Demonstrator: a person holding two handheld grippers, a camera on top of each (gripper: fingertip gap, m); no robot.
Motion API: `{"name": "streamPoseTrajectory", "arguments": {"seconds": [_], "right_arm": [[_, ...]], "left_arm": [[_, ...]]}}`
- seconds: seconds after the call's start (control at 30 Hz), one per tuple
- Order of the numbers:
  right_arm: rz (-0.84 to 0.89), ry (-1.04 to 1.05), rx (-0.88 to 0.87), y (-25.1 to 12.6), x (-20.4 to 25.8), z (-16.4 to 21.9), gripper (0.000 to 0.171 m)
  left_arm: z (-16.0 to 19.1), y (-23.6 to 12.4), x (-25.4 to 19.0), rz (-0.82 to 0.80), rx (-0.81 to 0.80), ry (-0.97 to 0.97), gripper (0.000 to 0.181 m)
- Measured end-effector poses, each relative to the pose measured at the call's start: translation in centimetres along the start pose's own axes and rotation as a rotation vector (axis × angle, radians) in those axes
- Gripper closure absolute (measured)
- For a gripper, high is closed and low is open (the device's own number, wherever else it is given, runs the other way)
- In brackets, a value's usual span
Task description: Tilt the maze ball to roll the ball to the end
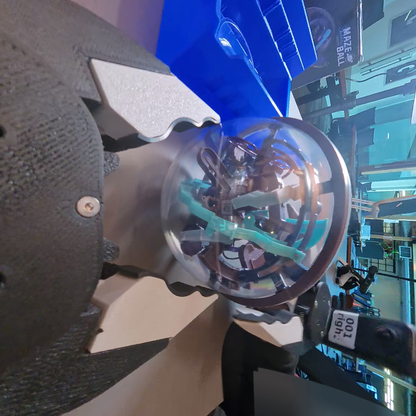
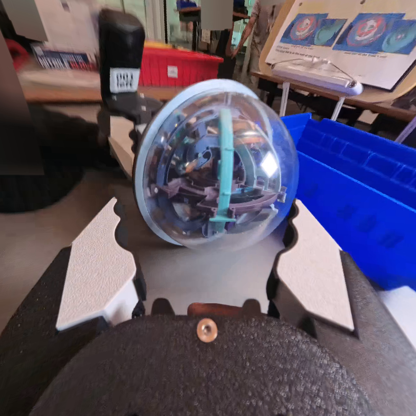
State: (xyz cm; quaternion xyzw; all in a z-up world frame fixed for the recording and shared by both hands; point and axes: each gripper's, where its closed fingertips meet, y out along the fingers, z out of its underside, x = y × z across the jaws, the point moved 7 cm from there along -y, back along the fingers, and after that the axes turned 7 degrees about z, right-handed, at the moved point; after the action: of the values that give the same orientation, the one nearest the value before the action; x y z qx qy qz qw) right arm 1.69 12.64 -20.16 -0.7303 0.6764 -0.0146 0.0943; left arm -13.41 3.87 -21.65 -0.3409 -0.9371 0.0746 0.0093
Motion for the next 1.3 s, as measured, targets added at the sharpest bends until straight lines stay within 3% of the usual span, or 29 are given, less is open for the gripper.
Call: {"name": "streamPoseTrajectory", "arguments": {"seconds": [0.17,0.63,1.3], "right_arm": [[0.090,-0.098,0.047,1.1,-0.2,1.0,0.034],[0.044,0.046,0.065,1.8,0.3,1.5,0.033],[0.100,-0.245,0.021,0.7,1.7,1.0,0.035]], "left_arm": [[-0.4,0.0,0.4,0.000,-0.031,-0.041,0.046],[-1.1,-0.7,-0.2,-0.044,-0.077,-0.025,0.046],[0.3,-0.9,-1.4,-0.039,0.019,0.106,0.046]]}}
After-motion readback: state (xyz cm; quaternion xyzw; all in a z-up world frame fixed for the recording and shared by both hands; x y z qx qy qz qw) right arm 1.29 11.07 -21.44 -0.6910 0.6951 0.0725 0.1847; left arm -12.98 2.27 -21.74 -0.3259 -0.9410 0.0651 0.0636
